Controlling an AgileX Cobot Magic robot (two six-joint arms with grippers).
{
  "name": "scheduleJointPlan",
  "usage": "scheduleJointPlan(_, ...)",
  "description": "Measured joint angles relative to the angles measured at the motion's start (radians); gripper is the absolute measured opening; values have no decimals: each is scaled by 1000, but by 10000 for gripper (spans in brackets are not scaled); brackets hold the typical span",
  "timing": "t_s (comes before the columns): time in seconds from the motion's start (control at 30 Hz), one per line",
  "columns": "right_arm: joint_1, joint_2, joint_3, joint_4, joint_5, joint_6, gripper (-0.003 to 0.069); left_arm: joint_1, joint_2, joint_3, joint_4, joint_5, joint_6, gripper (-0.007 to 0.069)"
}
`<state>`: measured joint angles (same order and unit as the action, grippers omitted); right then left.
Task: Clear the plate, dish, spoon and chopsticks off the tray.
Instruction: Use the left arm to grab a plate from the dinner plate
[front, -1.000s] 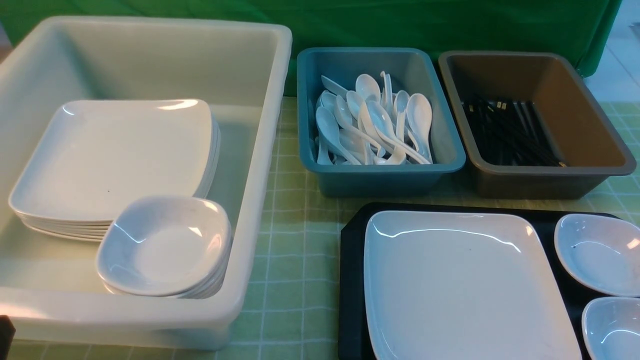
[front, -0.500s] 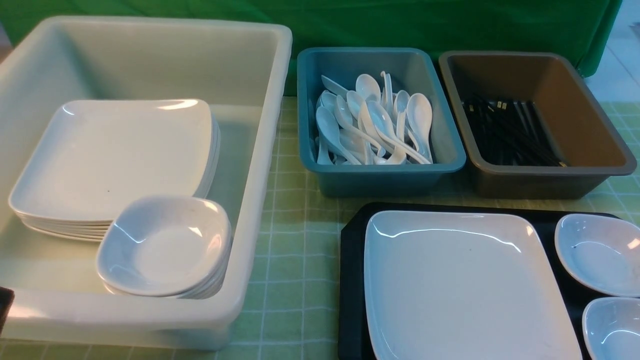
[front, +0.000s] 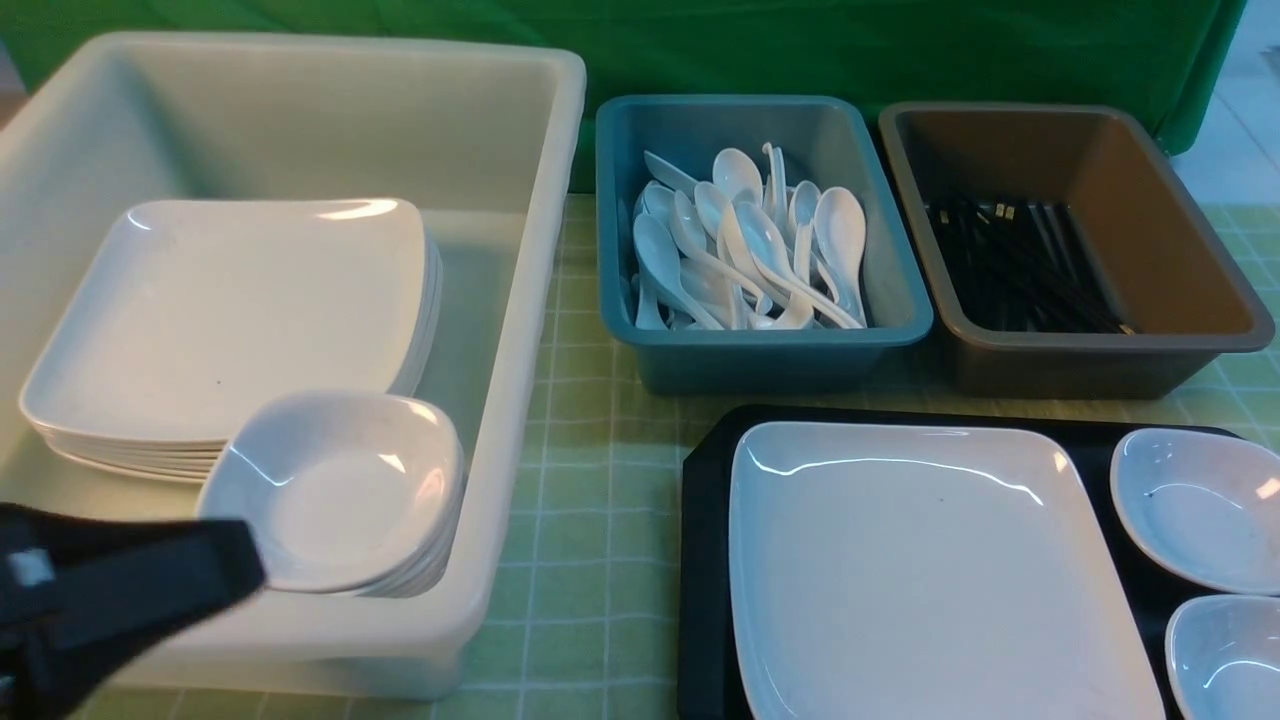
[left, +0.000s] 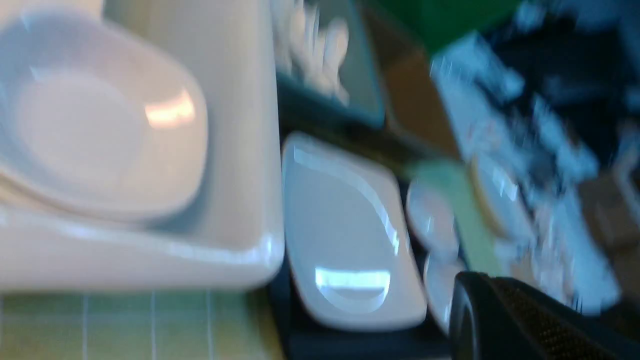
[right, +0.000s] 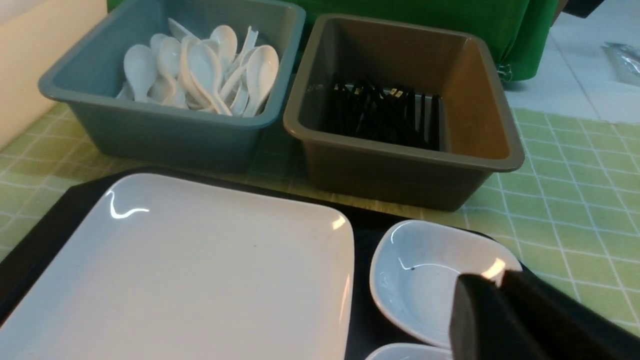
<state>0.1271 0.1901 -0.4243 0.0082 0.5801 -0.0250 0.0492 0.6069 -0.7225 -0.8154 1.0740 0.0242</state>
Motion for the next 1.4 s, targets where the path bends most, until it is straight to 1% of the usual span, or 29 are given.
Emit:
scheduleJointPlan(0.03,0,0,0,1,0,0,55,0,55,-14,-20,49,28,-4)
scheduleJointPlan(0.07,0,0,0,1,0,0,57,-4,114,-23,-47,91,81,-4)
scheduleJointPlan(0.13,0,0,0,2,-2,0,60,-26,206,-28,-72,114,125,-4)
scheduleJointPlan(0.23,0,0,0,2,-3,0,63,-105,269,-28,-56,110,118,-4)
scheduleJointPlan(0.3,0,0,0,3,-3,3,64,-218,308,-28,-8,70,48,-4)
scheduleJointPlan(0.33,0,0,0,3,-3,3,66,-314,331,-29,29,27,-13,-4)
scheduleJointPlan(0.37,0,0,0,3,-3,3,67,-374,346,-29,65,0,-60,-3)
scheduleJointPlan(0.4,0,0,0,3,-3,3,69,-465,368,-31,106,-39,-135,1)
scheduleJointPlan(0.43,0,0,0,3,-3,3,70,-527,396,-37,150,-64,-187,6)
scheduleJointPlan(0.47,0,0,0,3,-3,3,70,-557,409,-38,159,-69,-213,10)
scheduleJointPlan(0.5,0,0,0,3,-3,3,71,-630,446,-48,209,-105,-291,20)
scheduleJointPlan(0.53,0,0,0,3,-3,3,70,-725,496,-62,256,-134,-361,36)
scheduleJointPlan(0.6,0,0,0,3,-3,3,72,-820,581,-94,315,-176,-437,71)
scheduleJointPlan(0.63,0,0,0,3,-3,4,72,-884,640,-123,343,-202,-470,104)
scheduleJointPlan(0.7,0,0,0,3,-3,4,74,-938,728,-177,366,-249,-502,154)
scheduleJointPlan(0.73,0,0,0,3,-3,4,74,-952,773,-198,370,-270,-517,185)
scheduleJointPlan(0.77,0,0,0,3,-3,4,74,-958,791,-207,370,-283,-522,197)
scheduleJointPlan(0.9,0,0,0,3,-3,4,80,-976,949,-260,369,-435,-560,318)
scheduleJointPlan(0.97,0,0,0,3,-3,4,83,-976,1005,-260,369,-478,-592,362)
scheduleJointPlan(1.03,0,0,0,3,-3,4,83,-976,1045,-260,370,-500,-628,388)
scheduleJointPlan(1.23,0,0,0,3,-3,4,83,-976,1109,-260,376,-621,-742,411)
scheduleJointPlan(1.4,0,0,0,3,-3,4,85,-976,1141,-260,370,-676,-794,410)
